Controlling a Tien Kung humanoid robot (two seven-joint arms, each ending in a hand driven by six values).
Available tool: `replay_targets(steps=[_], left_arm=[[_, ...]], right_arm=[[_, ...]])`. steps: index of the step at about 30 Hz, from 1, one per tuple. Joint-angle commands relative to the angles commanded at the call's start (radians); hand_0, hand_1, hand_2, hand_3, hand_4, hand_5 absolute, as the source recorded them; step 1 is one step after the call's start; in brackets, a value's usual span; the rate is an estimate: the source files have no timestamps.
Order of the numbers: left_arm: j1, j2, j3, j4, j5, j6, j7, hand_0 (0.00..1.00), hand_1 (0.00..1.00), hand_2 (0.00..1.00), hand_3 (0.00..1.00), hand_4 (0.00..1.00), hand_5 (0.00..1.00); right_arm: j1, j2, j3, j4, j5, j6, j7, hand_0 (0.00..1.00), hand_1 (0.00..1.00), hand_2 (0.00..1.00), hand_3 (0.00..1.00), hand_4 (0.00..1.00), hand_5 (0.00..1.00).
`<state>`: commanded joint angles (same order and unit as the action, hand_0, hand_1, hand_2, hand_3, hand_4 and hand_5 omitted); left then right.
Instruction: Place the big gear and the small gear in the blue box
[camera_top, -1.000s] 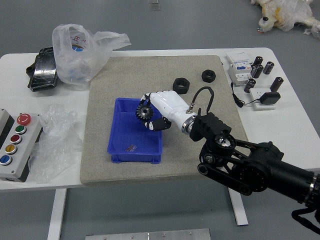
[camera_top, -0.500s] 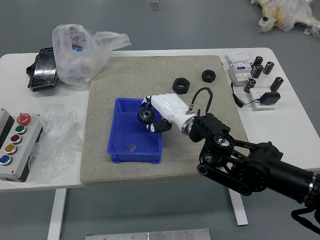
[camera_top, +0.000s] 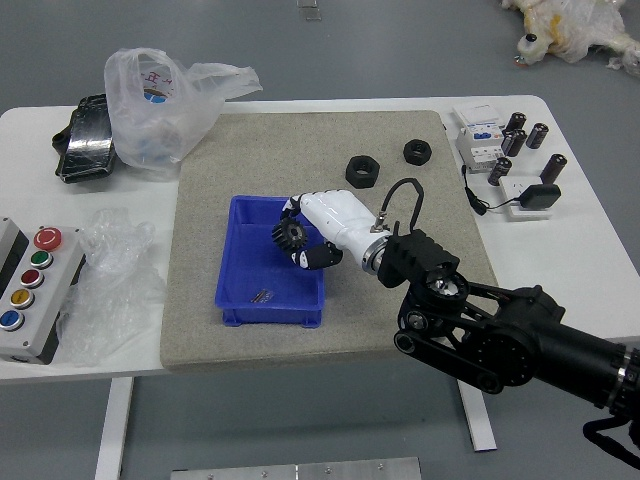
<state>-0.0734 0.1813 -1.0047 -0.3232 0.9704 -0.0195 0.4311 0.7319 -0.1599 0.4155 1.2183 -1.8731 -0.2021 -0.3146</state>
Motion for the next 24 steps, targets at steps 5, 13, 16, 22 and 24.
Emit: replay_targets(steps=[5,13,16,22,24], left_arm=[[0.0,0.0,0.002,0.0,-0.001,0.0,0.0,0.723,0.603,0.559,0.748,0.728,0.449],[-0.001,0.0,0.0,0.0,0.001,-0.001,0.002,0.723,0.605,0.56,0.748,0.729,0.45],[-0.002,0.002,0.005,0.001,-0.004,0.0,0.0,0.723,0.605,0.56,0.748,0.728,0.449],[-0.002,0.004,0.007,0.001,-0.009,0.001,0.001,0.723,0.603,0.56,0.748,0.728,0.449],[-0.001,0.004,0.006,0.001,-0.008,0.0,0.001,0.723,0.603,0.56,0.748,0.728,0.449]], right_arm=[[0.001,-0.001,0.003,-0.002,0.0,-0.002,0.002,0.732,0.718,0.712,0.711,0.723,0.217],[-0.001,-0.004,0.015,-0.006,-0.005,-0.008,0.007,0.733,0.728,0.717,0.712,0.724,0.209],[-0.001,-0.004,0.022,-0.008,-0.008,-0.012,0.009,0.751,0.8,0.803,0.722,0.73,0.206],[-0.002,-0.003,0.029,-0.009,-0.011,-0.022,0.017,0.813,0.867,0.875,0.774,0.744,0.203],[-0.002,-0.003,0.03,-0.011,-0.011,-0.023,0.017,0.813,0.867,0.875,0.774,0.744,0.203]])
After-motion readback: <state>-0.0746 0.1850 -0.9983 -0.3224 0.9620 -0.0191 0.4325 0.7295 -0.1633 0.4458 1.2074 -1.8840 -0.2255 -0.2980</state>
